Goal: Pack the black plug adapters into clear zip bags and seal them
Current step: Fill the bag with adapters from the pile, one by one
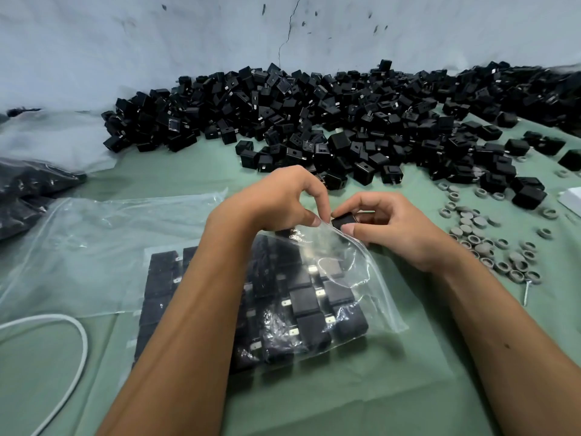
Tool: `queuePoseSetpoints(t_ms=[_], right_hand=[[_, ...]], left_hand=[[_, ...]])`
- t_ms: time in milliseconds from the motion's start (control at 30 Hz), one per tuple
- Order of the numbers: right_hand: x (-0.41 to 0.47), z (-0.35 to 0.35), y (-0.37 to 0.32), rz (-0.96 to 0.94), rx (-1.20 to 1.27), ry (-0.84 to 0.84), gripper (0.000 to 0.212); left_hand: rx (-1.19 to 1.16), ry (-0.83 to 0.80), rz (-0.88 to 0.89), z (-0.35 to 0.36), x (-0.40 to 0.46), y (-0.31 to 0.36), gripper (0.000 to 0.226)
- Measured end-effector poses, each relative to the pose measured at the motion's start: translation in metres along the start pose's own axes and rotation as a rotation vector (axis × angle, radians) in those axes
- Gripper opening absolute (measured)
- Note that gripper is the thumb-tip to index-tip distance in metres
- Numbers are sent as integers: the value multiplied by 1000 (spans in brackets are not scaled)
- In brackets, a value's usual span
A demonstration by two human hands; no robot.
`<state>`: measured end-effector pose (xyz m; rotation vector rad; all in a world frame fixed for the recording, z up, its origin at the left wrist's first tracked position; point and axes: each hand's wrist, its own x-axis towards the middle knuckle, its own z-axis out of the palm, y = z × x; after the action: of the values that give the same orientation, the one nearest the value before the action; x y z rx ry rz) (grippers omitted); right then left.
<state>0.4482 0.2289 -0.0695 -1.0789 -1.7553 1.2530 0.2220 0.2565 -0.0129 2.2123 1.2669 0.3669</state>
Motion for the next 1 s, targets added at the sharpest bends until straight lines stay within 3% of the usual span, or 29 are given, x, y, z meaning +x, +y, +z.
queuePoseSetpoints(t_ms=[333, 500, 800, 1000], right_hand=[[-3, -10, -1, 44, -36, -42, 31], [-3, -21, 5, 20, 41, 68, 24], [-3, -25, 4, -42, 195, 21, 51], [-5, -23, 2, 69, 145, -125, 35]], left_hand=[[-51, 60, 46, 2, 2, -2, 20], [-36, 88, 61, 4, 5, -3, 21], [16, -63, 63, 13, 7, 8, 28], [-27, -50, 81, 4, 4, 4, 17]])
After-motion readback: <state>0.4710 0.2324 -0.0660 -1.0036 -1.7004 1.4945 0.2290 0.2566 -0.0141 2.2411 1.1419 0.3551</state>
